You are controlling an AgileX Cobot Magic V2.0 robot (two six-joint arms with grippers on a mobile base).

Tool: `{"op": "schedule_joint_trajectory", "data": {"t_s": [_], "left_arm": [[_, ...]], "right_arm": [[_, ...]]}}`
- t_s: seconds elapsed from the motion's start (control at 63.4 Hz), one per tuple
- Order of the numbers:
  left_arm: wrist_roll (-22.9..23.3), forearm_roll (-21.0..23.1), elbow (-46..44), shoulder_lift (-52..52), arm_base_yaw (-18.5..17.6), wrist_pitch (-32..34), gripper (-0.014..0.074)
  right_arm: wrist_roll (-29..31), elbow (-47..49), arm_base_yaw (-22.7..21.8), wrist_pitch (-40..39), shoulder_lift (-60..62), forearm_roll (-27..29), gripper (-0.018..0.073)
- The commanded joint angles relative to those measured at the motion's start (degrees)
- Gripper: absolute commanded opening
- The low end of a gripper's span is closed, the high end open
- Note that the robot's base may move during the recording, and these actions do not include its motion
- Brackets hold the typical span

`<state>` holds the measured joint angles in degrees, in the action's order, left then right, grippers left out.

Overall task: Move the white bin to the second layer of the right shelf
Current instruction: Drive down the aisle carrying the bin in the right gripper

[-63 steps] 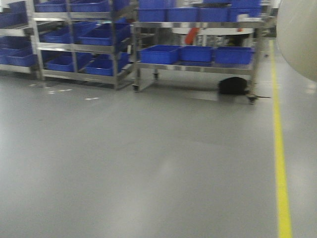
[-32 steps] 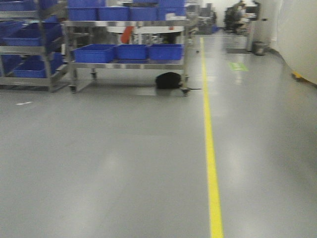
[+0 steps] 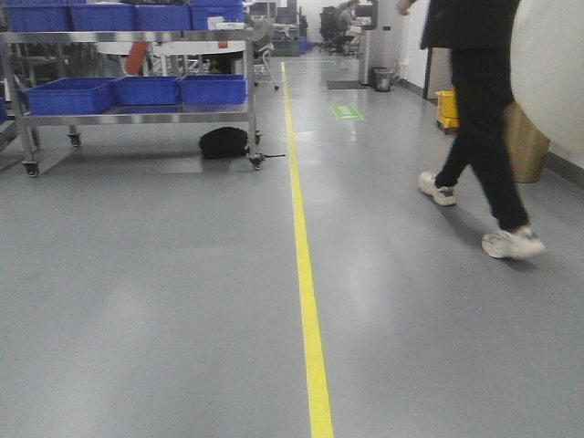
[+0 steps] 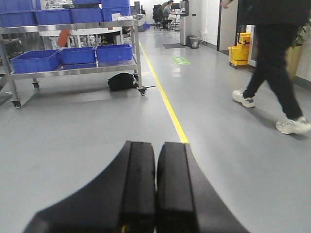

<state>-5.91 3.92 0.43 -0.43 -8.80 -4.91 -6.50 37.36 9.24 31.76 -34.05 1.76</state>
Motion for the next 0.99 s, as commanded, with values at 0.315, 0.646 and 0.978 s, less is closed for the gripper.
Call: {"op": "schedule_joint_trajectory", "data": {"t_s": [0.315, 0.646, 0.978], "left_arm": [[0.20, 0.31, 2.11, -0.80, -0.32, 4.91, 0.0085], [0.20, 0.31, 2.11, -0.80, -0.32, 4.91, 0.0085], [0.20, 0.31, 2.11, -0.80, -0.32, 4.91, 0.0085]], "right_arm": [[-0.05, 1.88, -0.35, -5.38, 0.07, 0.15, 0.0057], [-0.05, 1.88, -0.35, -5.32, 0.07, 0.15, 0.0057], [-0.05, 1.88, -0.35, -5.32, 0.07, 0.15, 0.0057]]}}
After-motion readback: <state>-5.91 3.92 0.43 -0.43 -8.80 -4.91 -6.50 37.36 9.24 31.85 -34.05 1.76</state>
